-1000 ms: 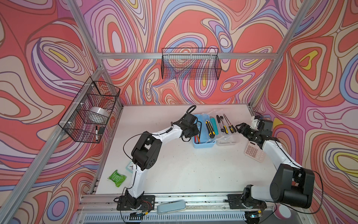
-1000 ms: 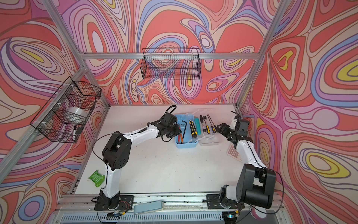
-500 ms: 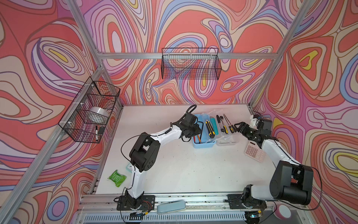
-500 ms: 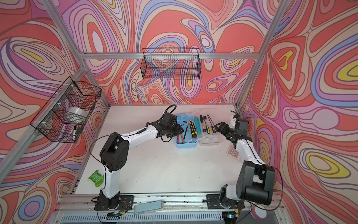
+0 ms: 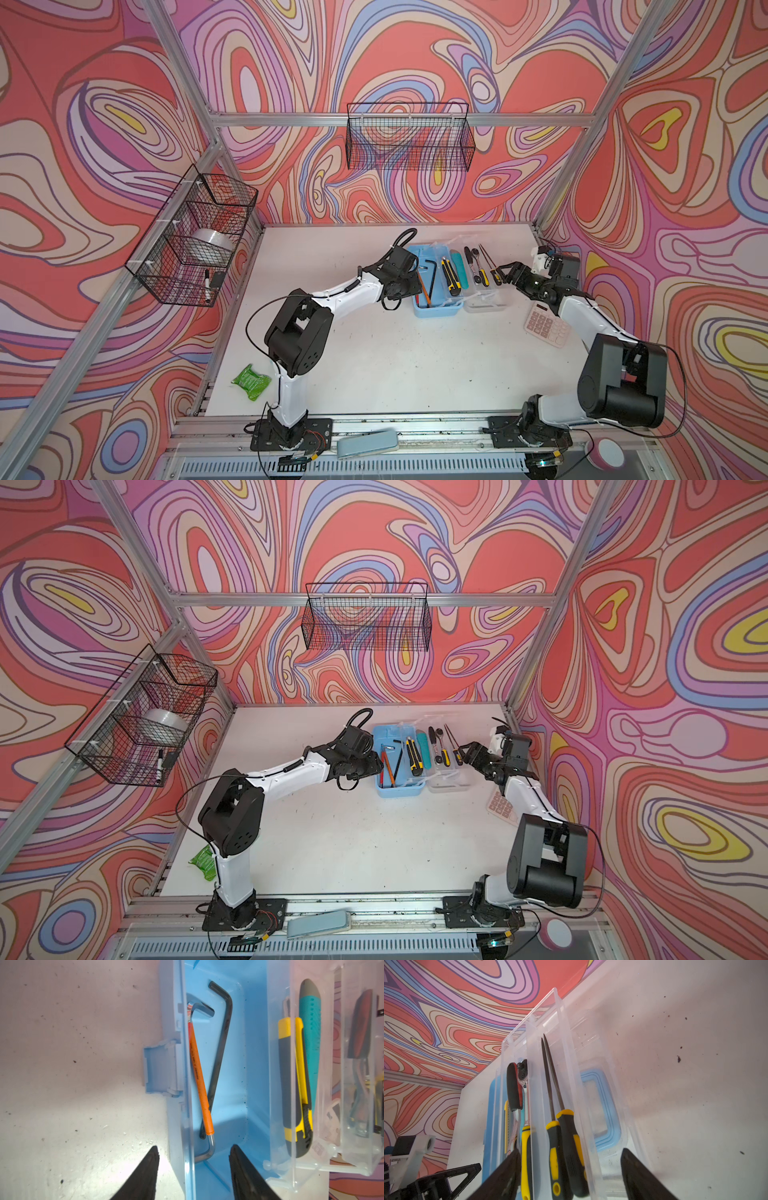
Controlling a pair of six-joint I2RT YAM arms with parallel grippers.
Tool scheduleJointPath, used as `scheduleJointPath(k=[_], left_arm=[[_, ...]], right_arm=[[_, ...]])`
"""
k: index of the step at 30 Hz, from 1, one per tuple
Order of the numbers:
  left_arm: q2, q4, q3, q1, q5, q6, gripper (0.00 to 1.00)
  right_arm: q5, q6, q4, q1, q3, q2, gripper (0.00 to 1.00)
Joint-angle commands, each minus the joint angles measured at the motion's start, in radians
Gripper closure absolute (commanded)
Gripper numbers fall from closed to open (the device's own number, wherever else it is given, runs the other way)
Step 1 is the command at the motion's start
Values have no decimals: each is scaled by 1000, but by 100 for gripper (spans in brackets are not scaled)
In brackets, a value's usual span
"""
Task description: Pack the tool kit
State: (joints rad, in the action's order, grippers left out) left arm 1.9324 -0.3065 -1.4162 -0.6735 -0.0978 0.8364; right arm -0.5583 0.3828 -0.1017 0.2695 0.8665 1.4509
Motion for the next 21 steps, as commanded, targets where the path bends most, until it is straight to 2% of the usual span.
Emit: scheduleJointPath(k=[1, 5, 13, 21], left_arm=[[-29, -42, 26, 1, 34, -20, 45], [-16, -35, 30, 2, 13, -20, 46], [14, -7, 24, -1, -38, -29, 59], [43, -10, 4, -29, -65, -53, 70]], right_arm=[[-37, -7, 34, 5, 21, 19, 22], [-78, 2, 55, 5, 28, 43, 22], [-142, 7, 90, 4, 27, 84, 26], [-177, -3, 102, 3, 3, 31, 29]])
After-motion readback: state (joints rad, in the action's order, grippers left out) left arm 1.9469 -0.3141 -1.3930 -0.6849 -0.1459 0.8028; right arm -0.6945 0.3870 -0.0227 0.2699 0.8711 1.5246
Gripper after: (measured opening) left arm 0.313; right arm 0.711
